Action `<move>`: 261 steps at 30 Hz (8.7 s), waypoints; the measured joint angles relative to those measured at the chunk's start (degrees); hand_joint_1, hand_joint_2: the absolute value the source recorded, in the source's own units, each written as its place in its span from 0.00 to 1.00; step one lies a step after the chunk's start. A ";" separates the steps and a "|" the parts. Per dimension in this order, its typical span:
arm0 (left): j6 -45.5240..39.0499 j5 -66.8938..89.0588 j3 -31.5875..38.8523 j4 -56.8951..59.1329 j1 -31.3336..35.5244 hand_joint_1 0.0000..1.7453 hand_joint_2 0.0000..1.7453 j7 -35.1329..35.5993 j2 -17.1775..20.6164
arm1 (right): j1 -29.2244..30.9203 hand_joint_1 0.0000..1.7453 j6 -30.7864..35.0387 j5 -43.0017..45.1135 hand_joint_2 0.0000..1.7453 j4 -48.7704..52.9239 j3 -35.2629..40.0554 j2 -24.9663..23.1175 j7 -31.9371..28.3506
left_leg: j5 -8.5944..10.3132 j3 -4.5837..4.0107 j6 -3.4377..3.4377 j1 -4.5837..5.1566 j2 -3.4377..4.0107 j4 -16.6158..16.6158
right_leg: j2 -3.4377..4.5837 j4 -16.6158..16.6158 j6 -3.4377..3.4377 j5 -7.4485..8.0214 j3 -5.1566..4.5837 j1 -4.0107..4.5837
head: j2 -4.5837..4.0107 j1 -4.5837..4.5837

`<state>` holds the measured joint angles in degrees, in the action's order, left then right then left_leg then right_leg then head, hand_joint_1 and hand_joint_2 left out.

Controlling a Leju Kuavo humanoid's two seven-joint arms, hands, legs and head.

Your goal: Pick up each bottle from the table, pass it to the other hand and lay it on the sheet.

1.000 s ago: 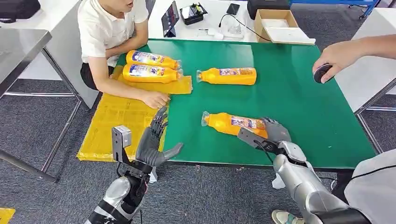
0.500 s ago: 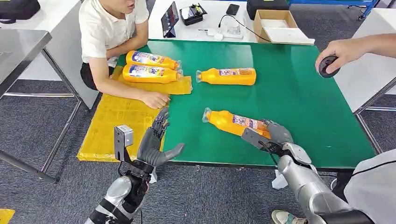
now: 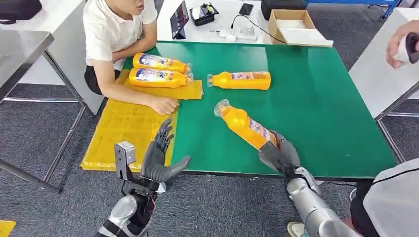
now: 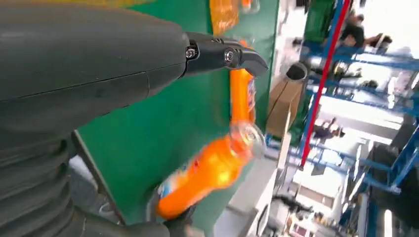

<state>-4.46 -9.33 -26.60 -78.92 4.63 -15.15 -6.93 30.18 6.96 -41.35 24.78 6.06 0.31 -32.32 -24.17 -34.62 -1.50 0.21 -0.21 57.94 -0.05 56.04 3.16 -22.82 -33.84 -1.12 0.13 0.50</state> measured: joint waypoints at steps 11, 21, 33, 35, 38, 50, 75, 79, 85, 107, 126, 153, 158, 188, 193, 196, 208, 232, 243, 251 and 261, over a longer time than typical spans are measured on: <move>3.04 -5.14 0.70 -2.34 -4.96 0.00 1.00 1.07 -0.07 | -10.50 1.00 -1.19 9.15 1.00 16.45 2.27 -3.65 -2.39 | 0.00 -0.54 0.00 0.00 -0.15 0.00 | -0.03 0.02 0.00 -0.04 -0.49 -0.01 | 0.00 0.07; 8.31 -9.25 0.51 -2.69 -5.45 0.00 1.00 3.06 0.07 | -16.47 1.00 -2.65 13.19 1.00 27.33 10.86 -7.30 -3.13 | 0.00 -0.70 0.01 0.01 -0.11 0.00 | -0.02 0.03 -0.01 -0.04 -0.70 -0.02 | 0.00 0.02; 9.01 -10.23 -1.46 -2.36 -3.20 0.00 1.00 3.58 -0.02 | -15.70 1.00 -3.55 13.74 1.00 27.66 18.64 -8.97 -1.93 | 0.00 -0.73 0.01 0.01 -0.09 0.00 | -0.02 0.03 -0.01 -0.04 -0.72 -0.02 | 0.00 0.02; 8.92 -10.08 -1.72 -2.21 -2.99 0.00 1.00 3.34 -0.13 | -15.14 1.00 -3.79 14.07 1.00 27.46 19.82 -9.49 -1.43 | 0.00 -0.73 0.01 0.01 -0.10 0.00 | -0.02 0.04 -0.01 -0.04 -0.73 -0.02 | 0.00 0.02; 7.68 -8.55 -2.60 -2.15 -2.52 0.00 1.00 2.42 -0.24 | -13.80 1.00 -4.10 15.05 1.00 26.83 21.38 -10.01 -0.53 | 0.00 -0.73 0.01 0.01 -0.10 0.00 | -0.02 0.04 -0.01 -0.04 -0.73 -0.02 | 0.00 0.00; 4.61 -5.54 -2.95 -0.40 -0.20 0.00 1.00 0.46 -0.77 | -10.29 1.00 -4.99 16.28 1.00 22.89 24.39 -11.46 0.71 | 0.01 -0.74 0.01 0.02 -0.10 0.00 | -0.02 0.05 -0.01 -0.03 -0.74 -0.03 | 0.00 0.02; 4.18 -8.79 -2.23 0.76 0.31 1.00 1.00 -0.68 -1.33 | -9.65 1.00 -6.26 16.99 1.00 20.77 27.49 -12.20 1.41 | 0.01 -0.77 0.02 0.01 -0.09 0.00 | -0.02 0.05 -0.01 -0.04 -0.77 -0.02 | 0.00 0.02; 6.12 -10.67 -1.53 0.65 -0.23 1.00 1.00 -0.72 -1.33 | -9.70 1.00 -7.86 18.64 1.00 20.66 28.22 -12.31 0.49 | 0.01 -0.77 0.02 0.01 -0.09 0.00 | -0.01 0.06 -0.01 -0.04 -0.76 -0.02 | 0.00 0.02; 8.50 -12.22 0.13 0.08 -1.01 1.00 1.00 -0.53 -1.14 | -9.74 0.00 -9.36 20.80 1.00 20.66 28.94 -13.07 0.49 | 0.02 -0.79 0.02 -0.01 -0.11 0.00 | -0.02 0.06 -0.02 -0.04 -0.78 -0.02 | 0.00 0.02; 0.55 -4.44 4.68 0.06 -0.35 1.00 1.00 -1.58 1.37 | -23.46 0.00 13.30 20.47 0.00 34.99 23.21 -8.33 -7.64 | -0.02 -0.87 0.03 0.00 -0.09 0.00 | -0.02 0.04 -0.02 -0.05 -0.88 -0.02 | 0.00 0.04; -29.47 43.06 11.83 8.96 5.37 1.00 1.00 -3.76 2.69 | -30.48 0.00 22.29 22.27 0.00 46.74 23.36 -6.87 -7.77 | 0.03 -0.87 0.04 -0.04 -0.10 0.00 | -0.02 0.06 -0.03 -0.03 -0.89 -0.01 | 0.00 0.02; -12.63 82.72 4.22 54.66 32.45 1.00 1.00 20.61 0.94 | -27.45 0.00 12.14 25.98 0.00 46.02 31.25 -8.72 -7.77 | 0.06 -0.78 0.06 -0.05 -0.17 0.00 | -0.04 0.09 -0.03 -0.02 -0.75 0.00 | 0.00 0.02; -10.03 82.55 3.81 56.32 33.92 0.29 1.00 21.24 0.46 | -27.39 0.00 11.77 25.96 0.00 45.36 31.28 -8.90 -7.77 | 0.08 -0.72 0.09 -0.05 -0.21 0.00 | -0.05 0.09 -0.03 -0.02 -0.69 0.00 | 0.00 0.00; 9.79 52.41 13.09 51.47 31.21 0.00 1.00 -2.75 -5.16 | -26.83 0.00 16.01 29.06 0.00 41.25 32.76 -8.88 -7.77 | 0.07 -0.59 0.09 -0.05 -0.22 0.00 | -0.06 0.08 -0.03 -0.03 -0.55 0.00 | 0.00 0.00; 13.65 44.61 15.22 47.59 28.38 0.00 1.00 -5.59 -5.16 | -26.90 0.00 16.78 29.54 0.00 41.21 32.96 -8.48 -7.77 | 0.07 -0.61 0.10 -0.05 -0.18 0.00 | -0.04 0.08 -0.03 -0.03 -0.58 0.00 | 0.00 0.02; 13.91 35.44 15.50 39.88 23.75 0.00 1.00 -5.53 -4.85 | -27.34 0.00 18.07 29.96 0.00 41.23 33.16 -7.96 -7.77 | 0.06 -0.65 0.10 -0.05 -0.15 0.00 | -0.04 0.08 -0.03 -0.04 -0.62 0.00 | 0.00 -0.02; 7.67 16.60 10.38 13.91 7.58 0.00 1.00 -4.50 -2.19 | -29.09 0.00 19.62 32.45 1.00 43.48 33.68 -6.47 -7.77 | 0.04 -0.86 0.11 -0.05 -0.14 -0.01 | -0.03 0.07 -0.04 -0.05 -0.85 0.00 | 0.00 0.00; -4.96 15.78 5.95 -10.26 -6.91 0.00 1.00 -8.74 1.11 | -28.72 0.00 29.13 -3.18 1.00 43.74 10.25 -0.72 2.46 | 0.03 -0.88 0.08 -0.03 -0.16 -0.01 | -0.05 0.07 -0.03 -0.05 -0.87 -0.01 | 0.00 0.02; -4.00 17.11 3.07 -11.85 -7.00 0.00 1.00 -7.15 1.11 | -19.87 0.00 21.11 -8.99 1.00 32.37 8.41 0.89 9.74 | 0.05 -0.87 0.07 0.02 -0.12 -0.01 | -0.03 0.07 -0.01 -0.02 -0.88 -0.04 | 0.00 0.02; -3.15 17.04 -1.29 -9.64 -2.62 0.00 1.00 -4.77 1.03 | -6.87 0.00 20.58 -8.73 1.00 16.65 8.22 1.05 11.64 | 0.12 -0.85 0.04 0.03 -0.13 0.01 | -0.04 0.08 0.02 0.02 -0.85 -0.05 | 0.00 0.04; -2.32 16.94 -3.95 -6.47 -0.07 0.00 1.00 -2.78 1.01 | -0.10 0.00 17.98 -13.34 1.00 6.43 8.28 1.24 16.08 | 0.09 -0.89 0.06 0.02 -0.12 0.01 | -0.04 0.08 0.02 0.01 -0.89 -0.04 | 0.00 0.02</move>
<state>-6.78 7.61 -30.56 -85.39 4.56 -17.92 -5.92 30.09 24.94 -54.69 31.21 14.34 1.55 -16.24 -24.07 -35.51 -1.44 0.24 -0.33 57.95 -0.09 56.12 3.18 -22.81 -34.73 -1.16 0.13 0.52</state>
